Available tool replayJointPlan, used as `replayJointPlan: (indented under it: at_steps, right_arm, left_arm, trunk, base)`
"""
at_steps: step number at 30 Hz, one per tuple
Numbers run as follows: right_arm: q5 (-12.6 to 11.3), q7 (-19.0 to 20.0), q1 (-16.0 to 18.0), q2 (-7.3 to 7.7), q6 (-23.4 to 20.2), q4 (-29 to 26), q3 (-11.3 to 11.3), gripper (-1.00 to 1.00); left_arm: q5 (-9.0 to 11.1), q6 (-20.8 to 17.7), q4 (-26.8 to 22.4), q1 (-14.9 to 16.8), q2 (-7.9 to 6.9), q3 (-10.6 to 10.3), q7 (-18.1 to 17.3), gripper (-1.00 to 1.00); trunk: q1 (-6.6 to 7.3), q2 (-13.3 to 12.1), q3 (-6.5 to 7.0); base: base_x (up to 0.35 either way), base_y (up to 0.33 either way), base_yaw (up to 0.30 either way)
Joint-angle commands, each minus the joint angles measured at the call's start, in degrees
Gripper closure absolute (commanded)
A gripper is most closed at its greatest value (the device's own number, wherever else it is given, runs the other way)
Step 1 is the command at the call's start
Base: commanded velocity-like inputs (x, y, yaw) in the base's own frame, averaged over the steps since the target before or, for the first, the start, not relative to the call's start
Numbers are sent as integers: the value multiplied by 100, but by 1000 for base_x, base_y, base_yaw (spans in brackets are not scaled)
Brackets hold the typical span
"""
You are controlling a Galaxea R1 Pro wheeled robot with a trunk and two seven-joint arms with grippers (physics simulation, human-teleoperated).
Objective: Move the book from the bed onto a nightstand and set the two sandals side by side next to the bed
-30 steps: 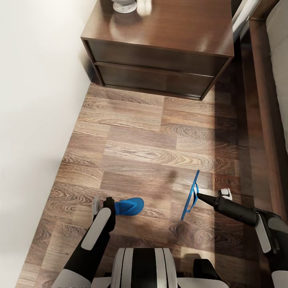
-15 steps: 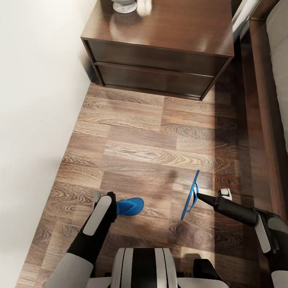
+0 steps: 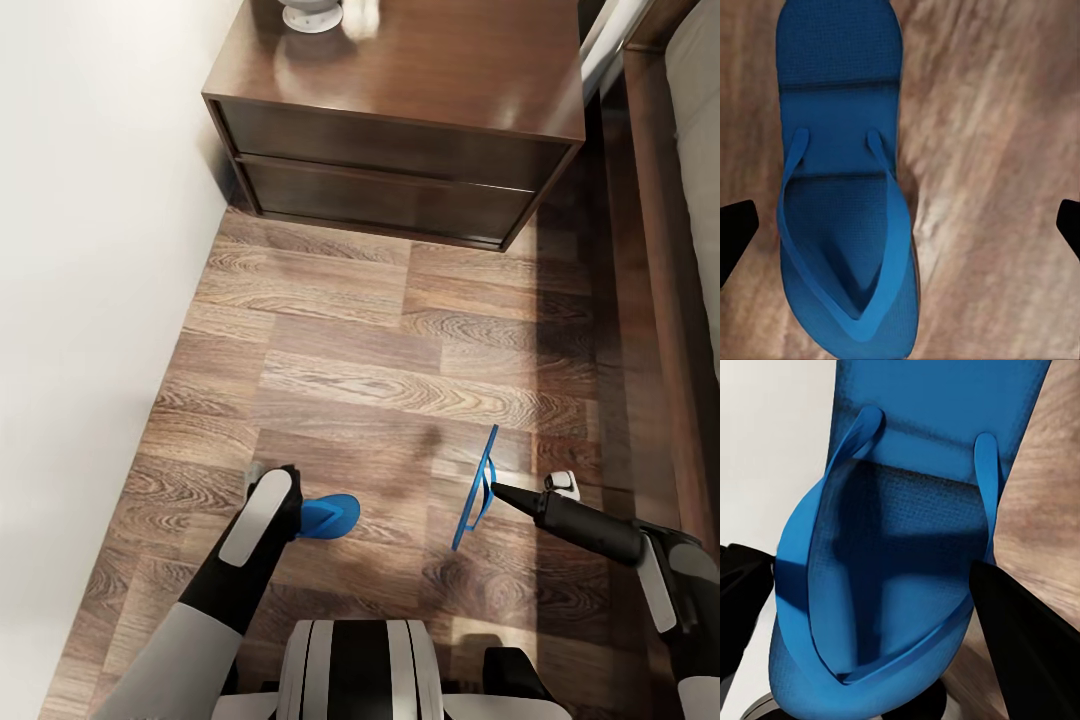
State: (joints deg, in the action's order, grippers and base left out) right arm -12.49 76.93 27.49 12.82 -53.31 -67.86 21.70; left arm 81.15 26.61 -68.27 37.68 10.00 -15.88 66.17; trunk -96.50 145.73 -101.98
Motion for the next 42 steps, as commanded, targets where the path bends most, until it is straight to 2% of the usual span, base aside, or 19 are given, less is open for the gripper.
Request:
replayJointPlan:
  at_steps: [1,8,16,18,21,25,38,42]
  right_arm:
    - [-16,6,2,-2,-39,1,1,100]
    - [-16,14,2,9,-39,1,1,100]
    - [-16,20,2,12,-39,1,1,100]
    - [-16,17,2,11,-39,1,1,100]
    - [-16,11,2,10,-40,1,1,100]
    - [-16,7,2,10,-40,1,1,100]
    - [-16,6,2,10,-39,1,1,100]
    - [-16,6,2,3,-39,1,-2,100]
  left_arm:
    - [19,15,7,2,0,-2,11,-100]
    - [59,-69,18,2,0,-55,31,-100]
    - [97,-111,11,2,0,-476,36,-100]
    - [203,-115,8,2,0,-568,31,-100]
    - [476,-230,7,2,0,-667,8,-100]
    - [571,-333,5,2,0,-693,-5,-100]
    - [586,-358,-34,2,0,-697,-38,-100]
    - [586,-351,-93,2,0,-759,-49,-100]
  trunk:
    - [1,1,-3]
    - [1,1,-3]
    - [1,1,-3]
    - [1,1,-3]
    - [1,1,-3]
    - [1,1,-3]
    - [1,1,-3]
    - [1,1,-3]
  base:
    - [0,0,0]
    - [0,0,0]
    - [0,0,0]
    - [0,0,0]
    - [0,0,0]
    - [0,0,0]
    - [0,0,0]
    - [0,0,0]
